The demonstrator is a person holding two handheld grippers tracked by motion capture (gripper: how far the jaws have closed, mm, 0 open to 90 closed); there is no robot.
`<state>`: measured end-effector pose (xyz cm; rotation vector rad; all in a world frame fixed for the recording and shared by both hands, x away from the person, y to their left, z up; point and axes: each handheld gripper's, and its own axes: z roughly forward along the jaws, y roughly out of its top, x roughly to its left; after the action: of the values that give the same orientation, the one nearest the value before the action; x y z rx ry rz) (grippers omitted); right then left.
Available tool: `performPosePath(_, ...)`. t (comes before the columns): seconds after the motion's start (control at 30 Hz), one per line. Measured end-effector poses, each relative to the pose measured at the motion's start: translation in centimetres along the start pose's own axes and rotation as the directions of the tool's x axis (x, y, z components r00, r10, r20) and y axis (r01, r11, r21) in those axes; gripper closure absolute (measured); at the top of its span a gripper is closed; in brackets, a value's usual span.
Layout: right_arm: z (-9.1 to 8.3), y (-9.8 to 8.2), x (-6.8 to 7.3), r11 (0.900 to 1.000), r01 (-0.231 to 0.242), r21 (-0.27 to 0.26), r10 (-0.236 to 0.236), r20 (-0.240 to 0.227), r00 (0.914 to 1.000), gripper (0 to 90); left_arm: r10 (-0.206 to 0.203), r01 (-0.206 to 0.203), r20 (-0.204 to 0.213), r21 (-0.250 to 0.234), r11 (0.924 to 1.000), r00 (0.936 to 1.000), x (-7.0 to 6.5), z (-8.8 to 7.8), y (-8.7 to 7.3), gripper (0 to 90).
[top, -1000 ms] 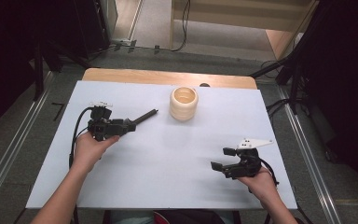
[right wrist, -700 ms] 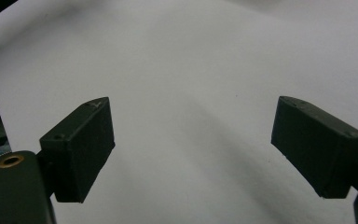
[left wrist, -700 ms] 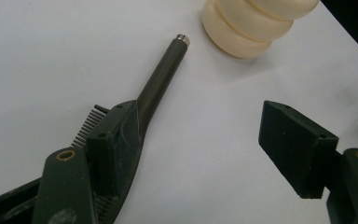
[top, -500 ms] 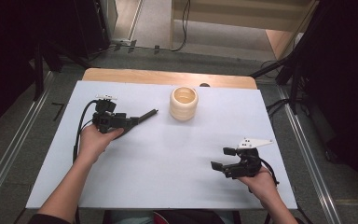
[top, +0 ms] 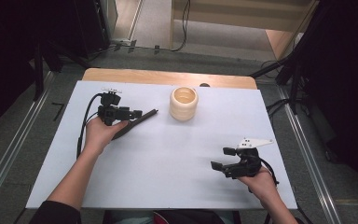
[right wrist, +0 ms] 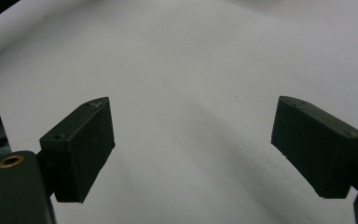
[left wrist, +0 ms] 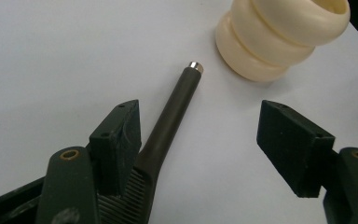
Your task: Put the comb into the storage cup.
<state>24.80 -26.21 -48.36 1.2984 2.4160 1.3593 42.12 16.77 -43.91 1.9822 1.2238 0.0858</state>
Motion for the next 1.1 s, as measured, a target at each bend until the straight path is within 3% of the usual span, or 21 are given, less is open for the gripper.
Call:
performPosePath(0.13,0.0,0.0,0.0,1.0,0.002,-0.002,-0.002,0.001,1.0,11.5,0.016,-0.016,-0.015,-0.002,0.9999,0.9998,-0.2,0.4,0.3,30.9)
performPosePath(0.43,0.0,0.0,0.1,1.0,0.005,-0.001,-0.005,0.0,1.0,11.6,0.028,-0.028,-0.007,-0.006,0.9996,0.9996,-0.2,1.6,0.9,31.8)
performPosePath(0.53,0.0,0.1,0.1,1.0,0.008,0.001,-0.008,0.001,1.0,11.5,0.004,-0.004,-0.011,-0.016,0.9999,0.9999,0.0,2.4,1.5,32.1)
performPosePath(0.73,0.0,0.1,0.1,1.0,0.008,-0.004,-0.008,-0.001,1.0,11.5,0.009,-0.009,-0.029,-0.012,0.9999,0.9995,-0.1,3.3,2.3,33.2)
performPosePath(0.9,-0.1,0.1,0.0,1.0,0.009,-0.005,-0.009,-0.001,1.0,11.5,-0.017,0.016,-0.032,-0.015,0.9998,0.9993,0.0,4.0,2.9,36.6)
performPosePath(1.0,-0.1,0.1,0.1,1.0,0.014,-0.002,-0.014,-0.003,0.9999,11.5,-0.016,0.015,-0.035,-0.011,0.9998,0.9993,-0.1,4.5,3.1,40.8)
performPosePath(1.1,-0.1,0.1,0.1,1.0,0.01,-0.003,-0.01,-0.006,0.9999,11.5,-0.002,0.002,-0.042,-0.011,0.9999,0.9991,-0.3,4.8,3.3,72.1)
